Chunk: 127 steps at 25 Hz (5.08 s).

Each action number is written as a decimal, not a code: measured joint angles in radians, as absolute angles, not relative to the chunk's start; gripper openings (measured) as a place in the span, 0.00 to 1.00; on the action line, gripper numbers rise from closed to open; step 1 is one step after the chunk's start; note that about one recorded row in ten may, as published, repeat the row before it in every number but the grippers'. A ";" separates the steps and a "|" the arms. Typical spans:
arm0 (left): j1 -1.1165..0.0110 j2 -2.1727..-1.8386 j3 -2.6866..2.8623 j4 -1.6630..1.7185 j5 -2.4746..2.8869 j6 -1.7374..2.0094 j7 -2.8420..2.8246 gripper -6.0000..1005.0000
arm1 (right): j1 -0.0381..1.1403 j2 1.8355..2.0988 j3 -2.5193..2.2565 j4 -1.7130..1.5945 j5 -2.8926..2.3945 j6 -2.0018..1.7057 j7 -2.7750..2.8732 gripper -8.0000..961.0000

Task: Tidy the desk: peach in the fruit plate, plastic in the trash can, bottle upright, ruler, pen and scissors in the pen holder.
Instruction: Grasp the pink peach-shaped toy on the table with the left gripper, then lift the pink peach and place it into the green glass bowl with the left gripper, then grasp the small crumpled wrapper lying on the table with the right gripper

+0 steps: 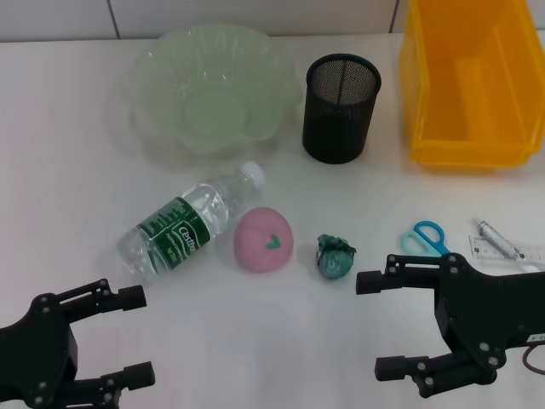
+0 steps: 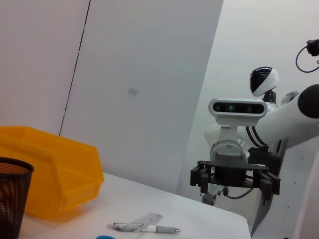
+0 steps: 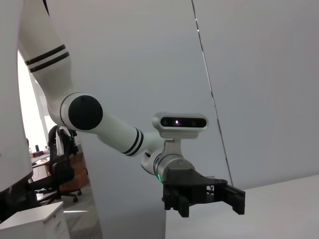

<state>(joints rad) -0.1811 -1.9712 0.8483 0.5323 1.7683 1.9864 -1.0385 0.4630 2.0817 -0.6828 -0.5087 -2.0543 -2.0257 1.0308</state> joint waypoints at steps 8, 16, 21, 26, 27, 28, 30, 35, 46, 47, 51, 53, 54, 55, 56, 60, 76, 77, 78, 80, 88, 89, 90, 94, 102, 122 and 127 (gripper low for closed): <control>-0.181 -1.971 0.848 0.532 1.769 1.986 -1.039 0.83 | 0.470 2.082 -0.679 -0.508 -2.052 -2.024 1.031 0.85; -0.182 -1.971 0.845 0.532 1.769 1.986 -1.045 0.83 | 0.471 2.082 -0.678 -0.506 -2.036 -2.012 1.031 0.85; -0.190 -1.972 0.834 0.605 1.769 1.991 -1.168 0.83 | 0.468 2.081 -0.673 -0.505 -2.025 -1.997 1.036 0.85; -0.205 -1.994 0.833 0.867 1.780 1.993 -1.476 0.83 | 0.427 2.076 -0.586 -0.510 -2.017 -1.988 1.035 0.85; -0.218 -2.004 0.834 0.928 1.795 1.989 -1.543 0.83 | 0.427 2.076 -0.586 -0.510 -2.017 -1.988 1.035 0.85; -0.218 -2.004 0.834 0.928 1.795 1.989 -1.543 0.83 | 0.418 2.076 -0.570 -0.511 -2.017 -1.983 1.035 0.85; -0.233 -2.013 0.834 0.989 1.813 1.982 -1.611 0.83 | 0.398 2.074 -0.536 -0.513 -2.017 -1.973 1.034 0.85; -0.350 -2.048 0.834 1.162 1.957 1.905 -1.920 0.83 | 0.360 2.069 -0.474 -0.514 -2.017 -1.959 1.032 0.85; -0.571 -2.071 1.068 1.211 2.191 1.758 -2.184 0.83 | 0.305 2.065 -0.448 -0.552 -2.023 -1.870 1.028 0.85; -0.576 -2.072 1.102 1.211 2.193 1.737 -2.183 0.83 | 0.303 2.064 -0.446 -0.551 -2.024 -1.860 1.028 0.85; -0.589 -2.072 1.299 1.212 2.200 1.597 -2.177 0.83 | 0.300 2.064 -0.443 -0.547 -2.026 -1.833 1.029 0.85; -0.592 -2.073 1.365 1.213 2.210 1.546 -2.177 0.83 | 0.298 2.064 -0.443 -0.546 -2.026 -1.827 1.029 0.85; -0.592 -2.073 1.365 1.213 2.210 1.546 -2.177 0.83 | 0.297 2.063 -0.443 -0.546 -2.026 -1.825 1.029 0.85; -0.596 -2.076 1.453 1.214 2.244 1.478 -2.177 0.83 | 0.297 2.063 -0.443 -0.546 -2.026 -1.823 1.030 0.85; -0.596 -2.076 1.453 1.214 2.244 1.478 -2.177 0.83 | 0.296 2.063 -0.443 -0.546 -2.026 -1.820 1.030 0.85; -0.587 -2.078 1.638 1.240 2.335 1.346 -2.182 0.83 | 0.294 2.063 -0.443 -0.546 -2.026 -1.811 1.030 0.85; -0.537 -2.080 1.823 1.303 2.415 1.128 -2.187 0.72 | 0.299 2.067 -0.443 -0.543 -2.026 -1.804 1.029 0.85; -0.535 -2.080 1.824 1.302 2.415 1.120 -2.186 0.71 | 0.299 2.067 -0.443 -0.543 -2.026 -1.804 1.029 0.85; -0.534 -2.080 1.825 1.301 2.416 1.117 -2.186 0.69 | 0.300 2.068 -0.443 -0.543 -2.026 -1.804 1.029 0.85; -0.528 -2.080 1.826 1.300 2.419 1.106 -2.185 0.65 | 0.300 2.069 -0.443 -0.543 -2.026 -1.804 1.028 0.85; -0.513 -2.080 1.835 1.310 2.429 1.087 -2.187 0.26 | 0.299 2.071 -0.443 -0.543 -2.025 -1.804 1.024 0.85; -0.511 -2.080 1.835 1.316 2.429 1.087 -2.188 0.22 | 0.299 2.071 -0.443 -0.543 -2.025 -1.804 1.024 0.85; -0.501 -2.079 1.835 1.333 2.426 1.086 -2.189 0.18 | 0.299 2.071 -0.443 -0.543 -2.024 -1.804 1.024 0.85; -0.479 -2.079 1.831 1.372 2.417 1.085 -2.191 0.11 | 0.299 2.071 -0.443 -0.543 -2.020 -1.804 1.023 0.85; -0.374 -2.073 1.600 1.570 2.170 1.038 -2.135 0.07 | 0.303 2.073 -0.443 -0.529 -2.019 -1.793 1.021 0.85; -0.429 -2.070 1.347 1.272 1.975 0.826 -2.142 0.42 | 0.346 2.075 -0.454 -0.482 -2.021 -1.764 1.018 0.85; -0.368 -2.067 1.328 1.332 1.815 1.030 -2.037 0.62 | 0.353 2.075 -0.448 -0.474 -2.020 -1.764 1.019 0.85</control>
<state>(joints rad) -0.3682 -2.0670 1.3279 1.3318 1.8147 1.0300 -2.0372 0.3532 2.0755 -0.4484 -0.4743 -2.0204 -1.7639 1.0194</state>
